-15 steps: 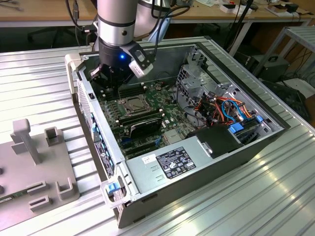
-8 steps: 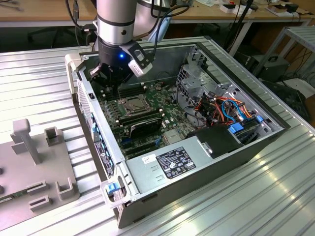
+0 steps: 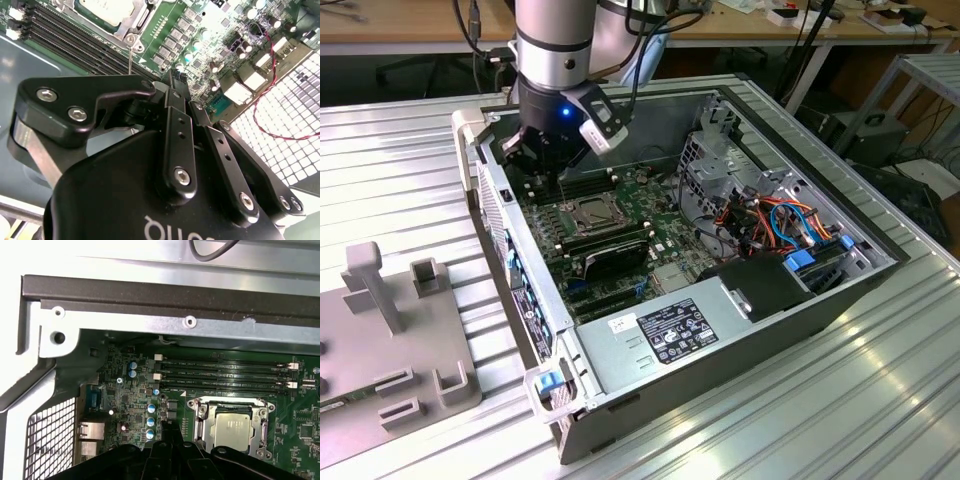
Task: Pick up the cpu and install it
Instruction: 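Install the first cpu locking lever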
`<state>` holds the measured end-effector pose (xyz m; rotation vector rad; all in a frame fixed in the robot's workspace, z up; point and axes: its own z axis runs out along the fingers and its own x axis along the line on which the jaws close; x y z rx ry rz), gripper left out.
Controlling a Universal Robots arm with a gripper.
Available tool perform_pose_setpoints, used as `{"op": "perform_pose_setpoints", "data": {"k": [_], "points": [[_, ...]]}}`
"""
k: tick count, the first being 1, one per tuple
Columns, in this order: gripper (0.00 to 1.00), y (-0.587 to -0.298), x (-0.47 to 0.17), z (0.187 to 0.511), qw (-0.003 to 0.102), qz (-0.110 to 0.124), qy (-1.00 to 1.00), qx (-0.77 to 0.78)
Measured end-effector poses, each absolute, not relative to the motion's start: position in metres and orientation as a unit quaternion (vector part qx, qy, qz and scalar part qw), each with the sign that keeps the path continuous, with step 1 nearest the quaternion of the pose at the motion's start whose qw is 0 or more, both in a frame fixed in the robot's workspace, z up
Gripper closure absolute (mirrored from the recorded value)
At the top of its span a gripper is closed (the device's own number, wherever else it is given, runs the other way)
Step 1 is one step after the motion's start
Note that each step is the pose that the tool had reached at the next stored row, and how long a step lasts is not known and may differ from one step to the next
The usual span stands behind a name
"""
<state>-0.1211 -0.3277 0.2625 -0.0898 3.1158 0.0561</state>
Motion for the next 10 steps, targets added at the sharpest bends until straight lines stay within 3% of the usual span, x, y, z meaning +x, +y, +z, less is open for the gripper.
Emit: {"op": "perform_pose_setpoints", "data": {"k": [10], "points": [[0.89,-0.3245,-0.1211,0.2624,0.012,0.018,0.999,-0.029]]}}
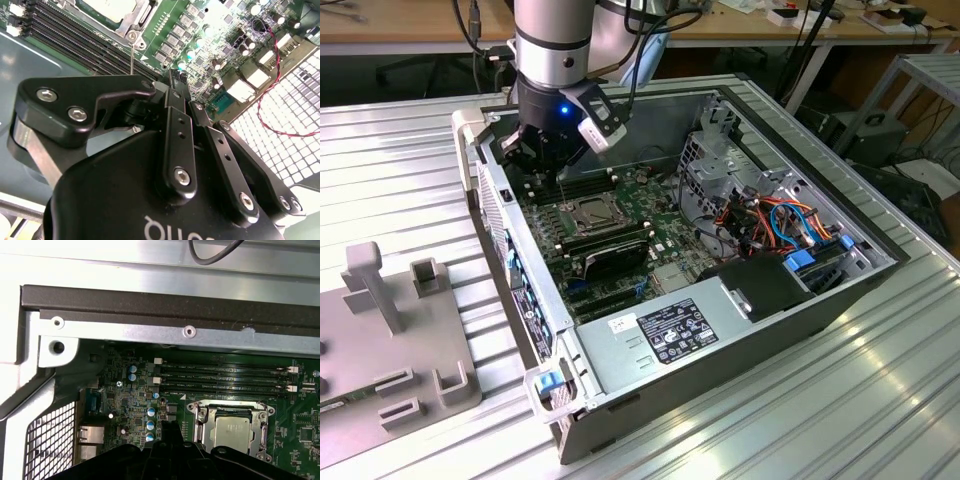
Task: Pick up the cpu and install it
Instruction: 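Install the first cpu locking lever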
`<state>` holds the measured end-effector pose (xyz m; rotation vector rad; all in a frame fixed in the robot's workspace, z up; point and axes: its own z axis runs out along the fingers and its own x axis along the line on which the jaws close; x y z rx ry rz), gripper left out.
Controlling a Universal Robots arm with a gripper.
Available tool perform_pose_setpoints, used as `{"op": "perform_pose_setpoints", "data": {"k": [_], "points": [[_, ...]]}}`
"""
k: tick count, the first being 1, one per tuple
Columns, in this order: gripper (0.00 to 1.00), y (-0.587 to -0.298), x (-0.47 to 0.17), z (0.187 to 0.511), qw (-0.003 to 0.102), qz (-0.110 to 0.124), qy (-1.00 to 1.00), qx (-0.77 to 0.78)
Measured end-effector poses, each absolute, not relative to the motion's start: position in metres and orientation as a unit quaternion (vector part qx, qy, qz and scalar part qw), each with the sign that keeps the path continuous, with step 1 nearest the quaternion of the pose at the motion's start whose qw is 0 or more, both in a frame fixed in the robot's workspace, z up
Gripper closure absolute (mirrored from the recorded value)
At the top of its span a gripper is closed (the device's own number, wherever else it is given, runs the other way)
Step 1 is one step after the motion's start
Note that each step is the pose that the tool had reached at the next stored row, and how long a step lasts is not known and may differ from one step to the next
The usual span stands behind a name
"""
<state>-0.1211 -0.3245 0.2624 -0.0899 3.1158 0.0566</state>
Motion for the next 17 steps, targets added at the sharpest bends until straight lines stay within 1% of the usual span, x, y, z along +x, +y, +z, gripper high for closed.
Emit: {"op": "perform_pose_setpoints", "data": {"k": [7,13,15,17], "points": [[0.89,-0.3233,-0.121,0.2624,0.012,0.019,0.999,-0.029],[0.89,-0.3216,-0.1197,0.2623,0.012,0.029,0.999,-0.029],[0.89,-0.321,-0.1194,0.2622,0.013,0.037,0.999,-0.029],[0.89,-0.321,-0.1194,0.2622,0.013,0.052,0.998,-0.028]]}}
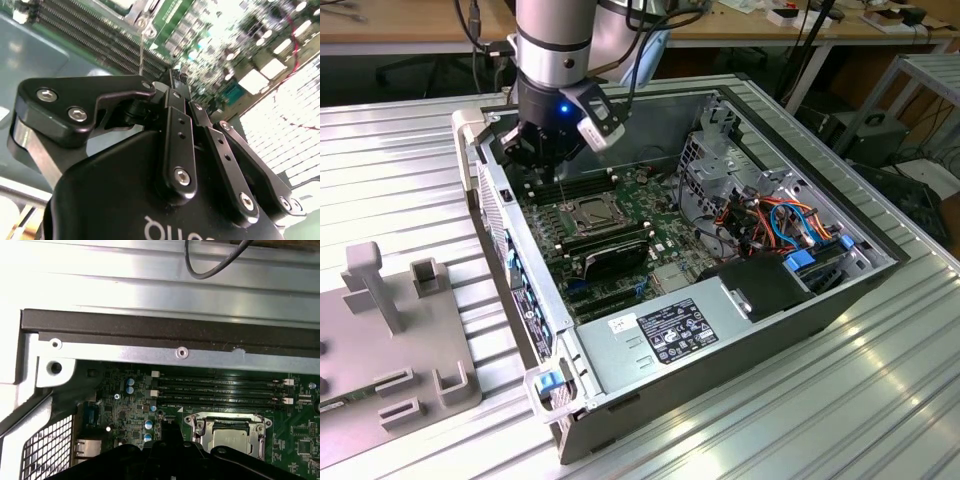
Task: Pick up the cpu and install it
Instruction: 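Install the first cpu locking lever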
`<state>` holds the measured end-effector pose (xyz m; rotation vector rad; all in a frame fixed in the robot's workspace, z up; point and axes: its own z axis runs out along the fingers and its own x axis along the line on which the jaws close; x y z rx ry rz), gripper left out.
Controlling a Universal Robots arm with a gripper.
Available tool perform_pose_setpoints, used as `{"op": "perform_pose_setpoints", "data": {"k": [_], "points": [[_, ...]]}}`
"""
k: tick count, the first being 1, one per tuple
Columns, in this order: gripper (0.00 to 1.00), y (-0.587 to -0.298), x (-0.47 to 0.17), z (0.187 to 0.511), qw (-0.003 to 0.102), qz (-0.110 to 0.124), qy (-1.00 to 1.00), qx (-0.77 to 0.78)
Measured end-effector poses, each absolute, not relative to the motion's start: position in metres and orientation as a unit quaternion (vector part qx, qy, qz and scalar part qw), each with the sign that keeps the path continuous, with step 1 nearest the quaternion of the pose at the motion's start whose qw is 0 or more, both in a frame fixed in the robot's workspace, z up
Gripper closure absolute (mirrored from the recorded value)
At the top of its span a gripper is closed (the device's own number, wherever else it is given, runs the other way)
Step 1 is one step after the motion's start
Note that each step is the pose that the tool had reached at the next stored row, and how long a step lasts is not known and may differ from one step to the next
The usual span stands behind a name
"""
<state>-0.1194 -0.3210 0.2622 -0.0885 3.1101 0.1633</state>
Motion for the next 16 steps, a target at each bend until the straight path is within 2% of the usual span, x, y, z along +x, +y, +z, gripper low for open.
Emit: {"op": "perform_pose_setpoints", "data": {"k": [2,8,16], "points": [[0.89,-0.3209,-0.1194,0.2622,0.013,0.064,0.997,-0.028],[0.89,-0.321,-0.1175,0.2613,0.013,0.07,0.997,-0.028],[0.89,-0.3209,-0.1127,0.2579,0.014,0.093,0.995,-0.028]]}}
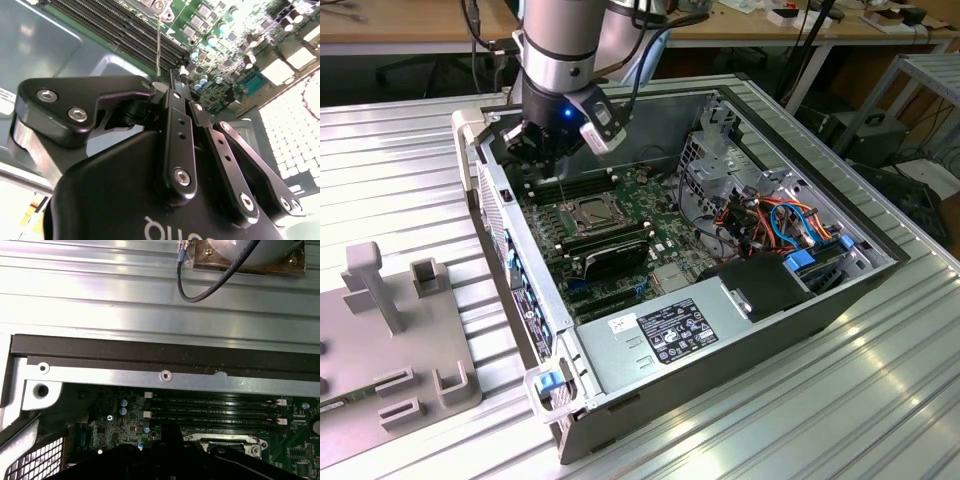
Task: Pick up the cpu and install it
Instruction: 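Install the first cpu locking lever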
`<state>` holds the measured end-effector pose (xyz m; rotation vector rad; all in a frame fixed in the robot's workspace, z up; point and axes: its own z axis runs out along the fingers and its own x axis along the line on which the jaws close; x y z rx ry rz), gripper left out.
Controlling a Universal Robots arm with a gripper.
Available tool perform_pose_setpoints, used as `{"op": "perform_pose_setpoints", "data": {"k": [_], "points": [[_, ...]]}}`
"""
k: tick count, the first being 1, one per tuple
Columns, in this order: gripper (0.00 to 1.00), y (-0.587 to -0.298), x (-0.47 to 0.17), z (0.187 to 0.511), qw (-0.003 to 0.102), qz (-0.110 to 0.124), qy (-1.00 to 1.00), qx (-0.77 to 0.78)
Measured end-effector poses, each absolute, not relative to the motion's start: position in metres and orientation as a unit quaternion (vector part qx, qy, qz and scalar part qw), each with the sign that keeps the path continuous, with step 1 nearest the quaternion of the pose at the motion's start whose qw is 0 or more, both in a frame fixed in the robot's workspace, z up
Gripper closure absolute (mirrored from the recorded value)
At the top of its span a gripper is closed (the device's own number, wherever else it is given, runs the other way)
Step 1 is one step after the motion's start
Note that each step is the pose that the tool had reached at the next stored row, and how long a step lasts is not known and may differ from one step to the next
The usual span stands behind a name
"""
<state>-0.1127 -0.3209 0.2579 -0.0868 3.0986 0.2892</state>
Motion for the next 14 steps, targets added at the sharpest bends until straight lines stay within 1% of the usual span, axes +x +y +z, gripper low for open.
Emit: {"op": "perform_pose_setpoints", "data": {"k": [14], "points": [[0.89,-0.321,-0.069,0.254,0.014,0.094,0.995,-0.028]]}}
